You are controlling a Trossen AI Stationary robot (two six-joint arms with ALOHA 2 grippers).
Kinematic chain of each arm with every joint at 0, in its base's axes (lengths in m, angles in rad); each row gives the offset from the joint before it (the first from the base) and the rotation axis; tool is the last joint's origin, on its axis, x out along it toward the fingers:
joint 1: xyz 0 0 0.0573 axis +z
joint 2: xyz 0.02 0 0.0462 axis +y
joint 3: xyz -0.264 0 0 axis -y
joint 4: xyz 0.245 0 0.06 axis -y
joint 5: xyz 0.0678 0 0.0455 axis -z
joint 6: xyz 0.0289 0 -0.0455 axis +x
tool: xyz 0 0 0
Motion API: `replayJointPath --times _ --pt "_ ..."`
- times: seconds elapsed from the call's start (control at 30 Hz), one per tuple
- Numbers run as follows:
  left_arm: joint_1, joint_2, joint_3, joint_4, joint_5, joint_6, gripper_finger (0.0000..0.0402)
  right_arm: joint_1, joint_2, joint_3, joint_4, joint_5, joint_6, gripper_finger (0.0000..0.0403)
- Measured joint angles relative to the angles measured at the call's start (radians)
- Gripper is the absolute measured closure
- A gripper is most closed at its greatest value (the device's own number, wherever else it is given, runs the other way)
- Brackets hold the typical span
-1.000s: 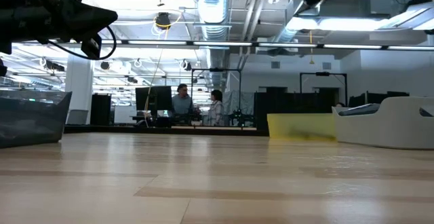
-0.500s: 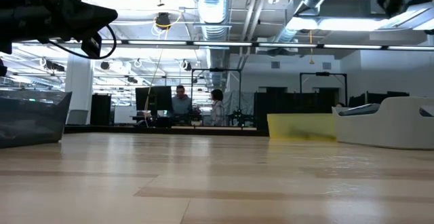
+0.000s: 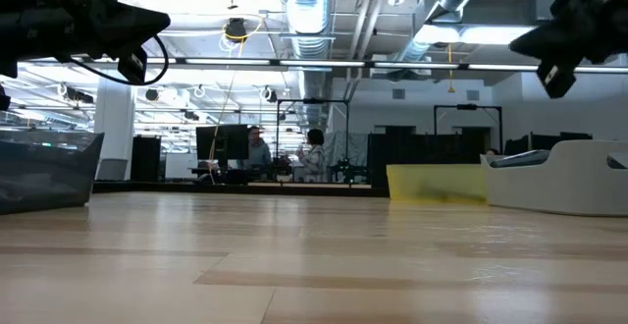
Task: Pick & Place Travel size toiletries
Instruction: Return to Home Position
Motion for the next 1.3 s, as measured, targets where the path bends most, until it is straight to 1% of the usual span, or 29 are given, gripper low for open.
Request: replayJointPath --times 0.13,0.23,0.4,0.47,0.57,0.7,0.83,0.97,1.3 --pt "0.000 0.000 0.000 0.001 0.000 0.000 0.0394 0.009 0.004 -0.063 0.021 0.000 -0.011 0.0402" --pt "0.000 0.000 0.000 0.003 0.000 0.000 0.0396 0.008 0.001 -0.112 0.067 0.000 -0.025 0.0402" --pt "0.000 0.000 0.000 0.004 0.000 0.000 0.0395 0.009 -0.002 -0.122 0.145 -0.008 -0.143 0.0403" --pt "0.000 0.000 0.000 0.005 0.000 0.000 0.0394 0.009 -0.002 -0.122 0.183 -0.040 -0.188 0.0403" --pt "0.000 0.000 0.000 0.005 0.000 0.000 0.0395 0.009 -0.002 -0.127 0.250 -0.119 -0.217 0.0403" --pt "0.000 0.000 0.000 0.004 0.000 0.000 0.0395 0.009 -0.002 -0.193 0.358 -0.187 -0.202 0.0403" --pt "0.000 0.001 0.000 0.004 0.000 0.000 0.0394 0.006 0.025 -0.195 0.342 -0.187 -0.128 0.0403" --pt "0.000 0.001 0.000 0.004 0.000 0.000 0.0396 -0.007 0.035 -0.195 0.346 -0.163 -0.141 0.0403" --pt "0.000 0.001 0.000 0.004 0.000 0.000 0.0396 -0.016 0.036 -0.195 0.342 -0.162 -0.141 0.0403"
